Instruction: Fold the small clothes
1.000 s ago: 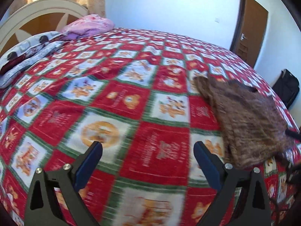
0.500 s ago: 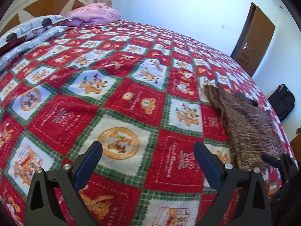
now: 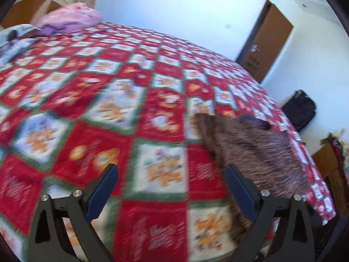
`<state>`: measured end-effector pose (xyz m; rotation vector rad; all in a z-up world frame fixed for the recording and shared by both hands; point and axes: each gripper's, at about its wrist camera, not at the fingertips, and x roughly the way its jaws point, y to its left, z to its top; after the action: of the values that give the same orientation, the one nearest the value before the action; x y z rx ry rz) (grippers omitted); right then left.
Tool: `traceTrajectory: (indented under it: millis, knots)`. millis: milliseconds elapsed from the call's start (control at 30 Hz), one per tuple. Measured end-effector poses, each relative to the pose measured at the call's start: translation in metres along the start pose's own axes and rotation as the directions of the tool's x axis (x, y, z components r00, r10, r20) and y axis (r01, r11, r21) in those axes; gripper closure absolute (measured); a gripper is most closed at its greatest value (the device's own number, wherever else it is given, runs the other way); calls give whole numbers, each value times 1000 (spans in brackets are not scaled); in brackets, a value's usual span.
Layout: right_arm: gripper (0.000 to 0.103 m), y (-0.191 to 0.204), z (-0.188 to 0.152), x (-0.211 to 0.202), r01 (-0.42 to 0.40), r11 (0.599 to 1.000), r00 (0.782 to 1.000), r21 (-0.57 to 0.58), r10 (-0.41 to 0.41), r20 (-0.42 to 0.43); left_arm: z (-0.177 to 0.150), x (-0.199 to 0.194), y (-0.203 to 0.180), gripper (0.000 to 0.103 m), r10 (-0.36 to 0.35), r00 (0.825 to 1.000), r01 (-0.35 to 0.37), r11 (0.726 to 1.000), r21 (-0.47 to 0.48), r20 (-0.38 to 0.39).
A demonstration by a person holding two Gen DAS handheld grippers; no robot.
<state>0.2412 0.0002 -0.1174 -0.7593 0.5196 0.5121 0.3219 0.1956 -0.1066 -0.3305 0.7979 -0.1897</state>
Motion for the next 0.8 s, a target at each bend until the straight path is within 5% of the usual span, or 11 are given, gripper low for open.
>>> traceTrajectory:
  millis: [100, 267, 633, 700, 733, 767, 800]
  knots:
    - [40, 2, 0, -1, 23, 1000, 1000, -11, -23, 6, 10, 18, -13, 3, -50, 999, 50, 999, 1, -18]
    - [63, 8, -3, -4, -9, 1000, 1000, -23, 9, 8, 27, 58, -30, 3, -80, 995, 80, 997, 7, -58]
    - [64, 10, -1, 3, 1, 1000, 1000, -28, -1, 8, 40, 109, -49, 4, -83, 990, 87, 996, 32, -117]
    - [64, 11, -1, 5, 1, 1000, 1000, -30, -1, 7, 42, 113, -47, 8, -81, 989, 84, 996, 24, -121]
    - [74, 9, 0, 5, -10, 1000, 1000, -23, 10, 5, 44, 115, -45, 16, -79, 989, 82, 997, 16, -121]
    - [94, 8, 0, 4, -40, 999, 999, -12, 40, 3, 45, 116, -43, 34, -80, 989, 82, 997, 9, -121]
    - [94, 8, 0, 3, -49, 999, 999, -2, 49, -3, 47, 118, -42, 52, -93, 988, 94, 996, 3, -122]
